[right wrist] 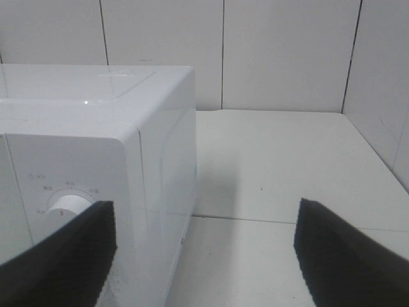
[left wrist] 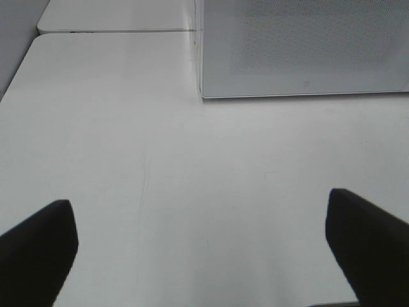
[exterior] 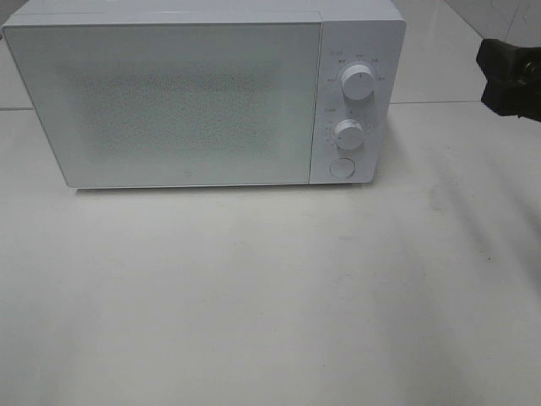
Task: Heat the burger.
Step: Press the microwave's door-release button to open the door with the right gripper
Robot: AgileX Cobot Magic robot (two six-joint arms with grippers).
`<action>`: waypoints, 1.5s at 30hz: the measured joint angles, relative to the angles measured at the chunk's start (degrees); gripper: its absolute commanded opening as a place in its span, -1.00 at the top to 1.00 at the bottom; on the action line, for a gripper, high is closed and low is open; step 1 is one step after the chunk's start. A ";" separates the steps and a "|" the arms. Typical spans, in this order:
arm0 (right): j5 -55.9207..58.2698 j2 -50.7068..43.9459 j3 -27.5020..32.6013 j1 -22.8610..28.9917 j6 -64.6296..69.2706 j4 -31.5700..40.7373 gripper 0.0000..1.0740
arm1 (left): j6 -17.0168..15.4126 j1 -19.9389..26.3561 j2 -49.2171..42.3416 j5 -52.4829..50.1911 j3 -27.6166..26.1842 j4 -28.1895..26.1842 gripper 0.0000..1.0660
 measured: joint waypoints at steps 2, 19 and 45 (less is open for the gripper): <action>-3.72 2.64 1.26 0.00 -0.57 1.60 -0.42 | 0.00 0.00 0.00 0.00 0.00 0.00 -0.83; -22.23 20.23 4.58 16.56 -7.68 18.85 -0.42 | 0.00 0.00 0.00 0.00 0.00 0.00 -0.83; -22.80 34.32 0.11 34.78 -7.56 37.07 -0.38 | 0.00 0.00 0.00 0.00 0.00 0.00 -0.83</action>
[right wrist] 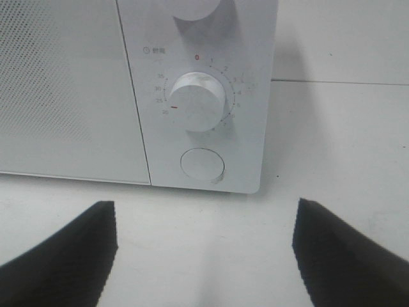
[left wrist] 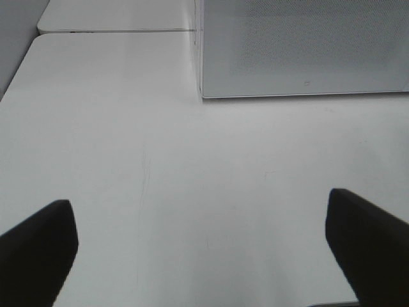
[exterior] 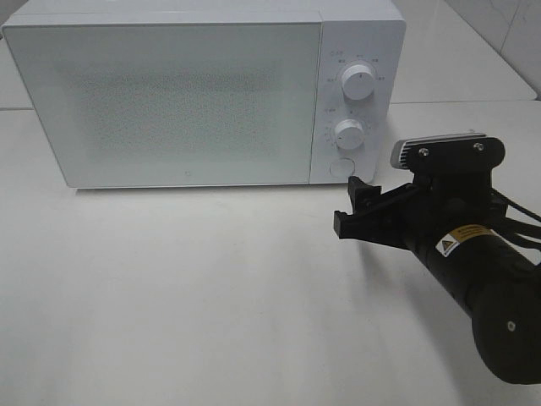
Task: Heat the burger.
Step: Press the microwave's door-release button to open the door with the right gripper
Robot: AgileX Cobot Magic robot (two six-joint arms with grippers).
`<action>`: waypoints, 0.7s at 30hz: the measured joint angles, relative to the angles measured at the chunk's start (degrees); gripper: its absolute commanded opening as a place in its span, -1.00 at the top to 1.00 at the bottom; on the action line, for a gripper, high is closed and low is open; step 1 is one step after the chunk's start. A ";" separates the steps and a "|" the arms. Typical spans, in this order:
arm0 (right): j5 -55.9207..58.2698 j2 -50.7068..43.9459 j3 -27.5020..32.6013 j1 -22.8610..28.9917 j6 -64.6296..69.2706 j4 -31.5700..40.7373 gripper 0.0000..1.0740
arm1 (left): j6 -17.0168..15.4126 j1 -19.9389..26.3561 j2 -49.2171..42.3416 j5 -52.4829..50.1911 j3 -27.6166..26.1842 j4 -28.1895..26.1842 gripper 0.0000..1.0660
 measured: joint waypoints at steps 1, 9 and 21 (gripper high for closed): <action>0.00 0.34 -0.29 0.11 0.34 0.11 -0.37 | 0.00 0.00 0.00 0.00 0.00 0.00 -0.83; 0.00 0.63 -1.09 0.23 13.01 1.03 -0.27 | 0.00 0.00 0.00 0.00 0.00 0.00 -0.83; 0.00 0.63 -1.09 0.23 60.96 1.60 0.28 | 0.00 0.00 0.00 0.00 0.00 0.00 -0.83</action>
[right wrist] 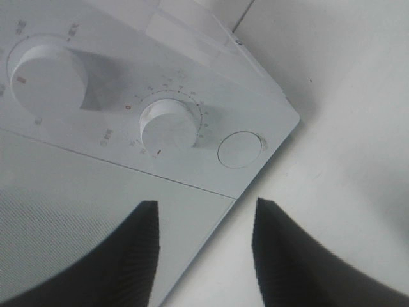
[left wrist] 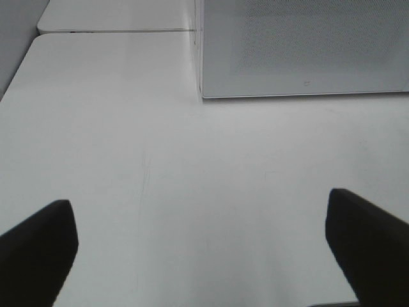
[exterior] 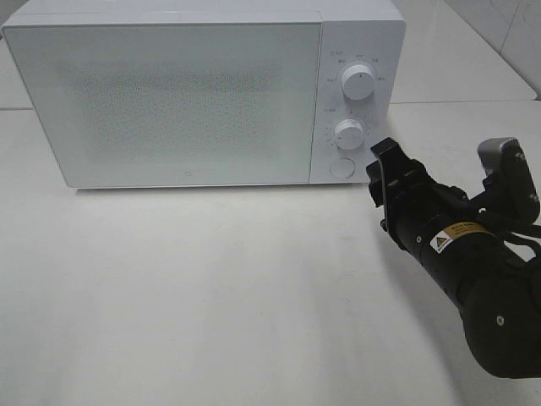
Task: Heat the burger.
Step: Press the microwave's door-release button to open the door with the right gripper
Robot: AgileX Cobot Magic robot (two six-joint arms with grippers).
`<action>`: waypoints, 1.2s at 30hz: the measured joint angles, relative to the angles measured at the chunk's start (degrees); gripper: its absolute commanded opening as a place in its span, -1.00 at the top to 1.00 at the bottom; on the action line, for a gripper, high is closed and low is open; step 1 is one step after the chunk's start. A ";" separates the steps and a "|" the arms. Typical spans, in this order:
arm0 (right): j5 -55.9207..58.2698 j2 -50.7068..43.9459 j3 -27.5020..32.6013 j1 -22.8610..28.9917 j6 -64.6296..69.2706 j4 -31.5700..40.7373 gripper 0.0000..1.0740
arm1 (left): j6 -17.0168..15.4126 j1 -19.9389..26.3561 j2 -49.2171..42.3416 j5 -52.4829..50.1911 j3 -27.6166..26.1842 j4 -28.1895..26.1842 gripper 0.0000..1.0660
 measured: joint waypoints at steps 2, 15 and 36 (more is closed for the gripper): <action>0.00 0.00 0.00 0.00 6.93 0.00 0.34 | 0.00 0.00 0.00 0.00 0.00 0.00 -0.83; 0.00 0.00 0.00 0.00 27.62 0.00 0.98 | 0.00 0.00 0.00 0.00 0.00 0.00 -0.83; 5.67 5.33 -6.53 0.00 28.76 4.01 1.00 | 0.00 0.00 0.00 0.00 0.00 0.00 -0.83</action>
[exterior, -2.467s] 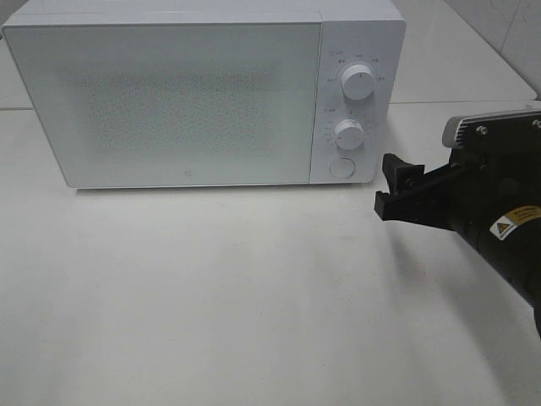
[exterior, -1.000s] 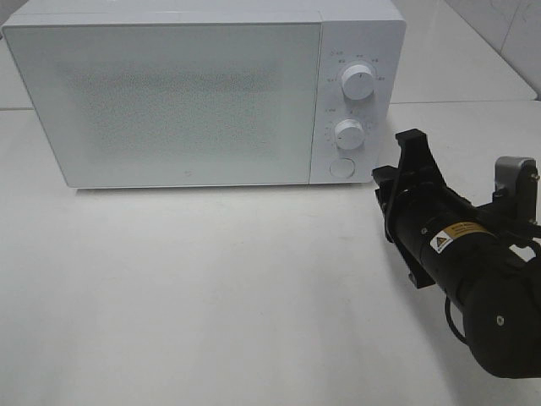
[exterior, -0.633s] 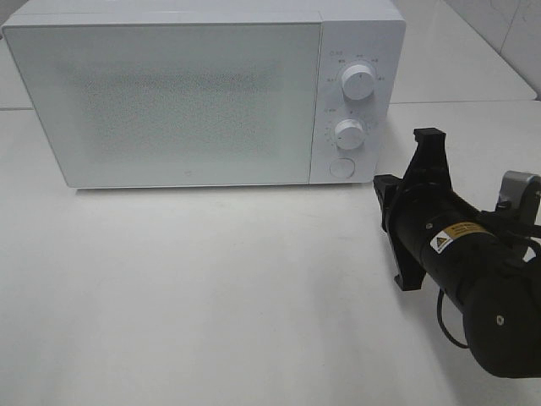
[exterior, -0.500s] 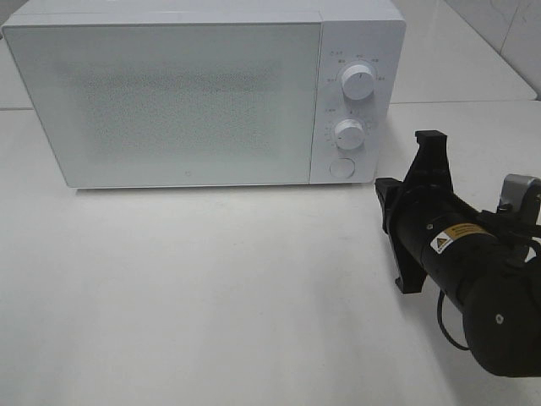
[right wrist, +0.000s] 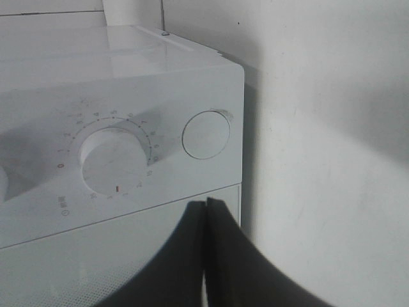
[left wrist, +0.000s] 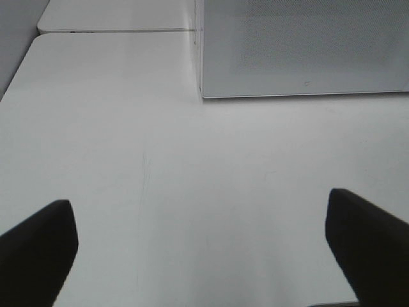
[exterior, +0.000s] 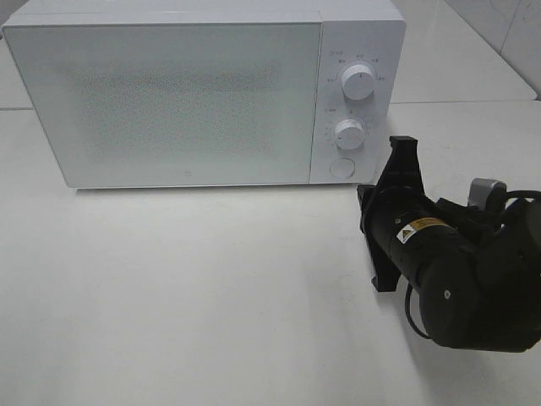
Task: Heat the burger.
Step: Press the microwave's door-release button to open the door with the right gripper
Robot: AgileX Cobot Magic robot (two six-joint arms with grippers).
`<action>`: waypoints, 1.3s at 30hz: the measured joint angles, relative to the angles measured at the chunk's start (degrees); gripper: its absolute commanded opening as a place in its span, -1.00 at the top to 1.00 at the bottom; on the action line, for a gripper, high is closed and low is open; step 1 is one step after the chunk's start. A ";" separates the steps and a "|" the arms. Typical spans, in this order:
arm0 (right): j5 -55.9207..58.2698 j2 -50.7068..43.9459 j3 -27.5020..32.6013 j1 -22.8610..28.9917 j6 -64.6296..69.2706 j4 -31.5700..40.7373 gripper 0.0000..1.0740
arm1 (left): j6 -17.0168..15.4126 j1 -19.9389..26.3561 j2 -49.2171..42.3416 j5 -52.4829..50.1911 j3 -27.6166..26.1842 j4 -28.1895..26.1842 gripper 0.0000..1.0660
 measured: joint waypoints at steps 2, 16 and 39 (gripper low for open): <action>0.06 0.97 -1.15 0.00 0.00 0.06 1.00 | 0.00 0.00 0.00 0.00 0.00 0.00 -0.83; 5.84 5.21 -8.31 -4.53 -0.92 -0.17 1.00 | 0.00 0.00 0.00 0.00 0.00 0.00 -0.83; 9.51 10.60 -17.70 -8.71 -4.35 -1.03 1.00 | 0.00 0.00 0.00 0.00 0.00 0.00 -0.83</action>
